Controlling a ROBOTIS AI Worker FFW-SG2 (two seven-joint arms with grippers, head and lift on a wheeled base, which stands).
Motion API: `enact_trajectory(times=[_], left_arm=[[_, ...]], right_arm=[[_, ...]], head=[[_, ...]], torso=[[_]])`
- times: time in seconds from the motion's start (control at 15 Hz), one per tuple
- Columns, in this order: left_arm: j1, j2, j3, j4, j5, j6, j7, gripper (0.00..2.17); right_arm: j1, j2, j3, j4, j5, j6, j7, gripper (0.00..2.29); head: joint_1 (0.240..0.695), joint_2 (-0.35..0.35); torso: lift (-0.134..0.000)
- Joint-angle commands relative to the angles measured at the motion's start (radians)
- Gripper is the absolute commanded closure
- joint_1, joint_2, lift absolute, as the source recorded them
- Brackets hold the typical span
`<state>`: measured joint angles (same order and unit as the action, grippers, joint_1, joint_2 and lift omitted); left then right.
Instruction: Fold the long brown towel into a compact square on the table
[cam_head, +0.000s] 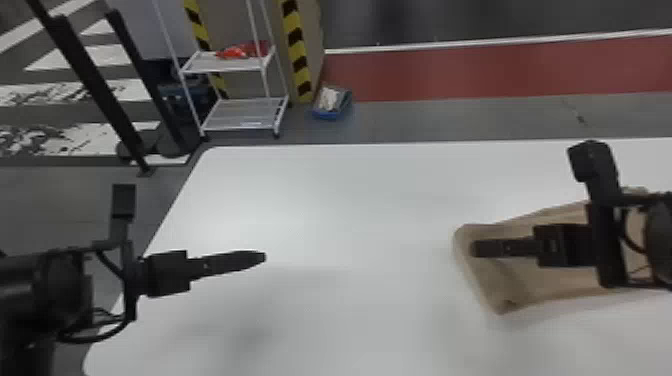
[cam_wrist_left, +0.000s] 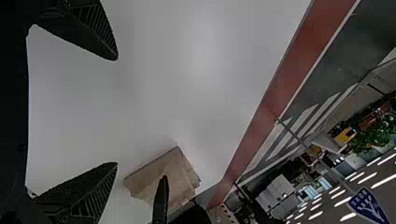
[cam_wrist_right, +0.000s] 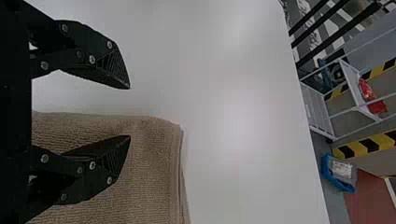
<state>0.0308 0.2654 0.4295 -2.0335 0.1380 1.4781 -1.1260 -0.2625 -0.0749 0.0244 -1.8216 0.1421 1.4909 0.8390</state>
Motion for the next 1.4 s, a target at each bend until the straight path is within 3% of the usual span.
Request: enact_trajectory(times=[0.0,0.13,0.8,1.13,1.33], left_arm=[[0.0,0.005,0.002,0.001,0.002,0.0,-0.001,0.08],[0.0,0.009,0.006,0.003,0.002,0.0,-0.003,0.08],[0.001,0.011,0.011,0.016,0.003,-0.015,-0.003,0.08],[0.001,0.014,0.014,0.016,0.008,-0.015,-0.003,0.08],[0.001,0.012,0.014,0.018,0.008,-0.015,-0.003,0.08]], right_arm=[[-0.009,-0.008,0.02,-0.007,0.056,0.052,0.035,0.4],[-0.03,-0.016,0.045,-0.004,0.122,0.081,0.092,0.4],[-0.073,-0.02,0.178,0.071,0.307,0.081,0.226,0.4],[-0.104,-0.034,0.177,0.096,0.404,0.081,0.351,0.4],[-0.115,-0.031,0.227,0.137,0.511,0.067,0.43,0.4]], head=[[0.695,0.178],[0.695,0.178],[0.695,0.196],[0.695,0.197],[0.695,0.189]], torso=[[-0.124],[-0.124],[-0.124],[-0.124],[-0.124]])
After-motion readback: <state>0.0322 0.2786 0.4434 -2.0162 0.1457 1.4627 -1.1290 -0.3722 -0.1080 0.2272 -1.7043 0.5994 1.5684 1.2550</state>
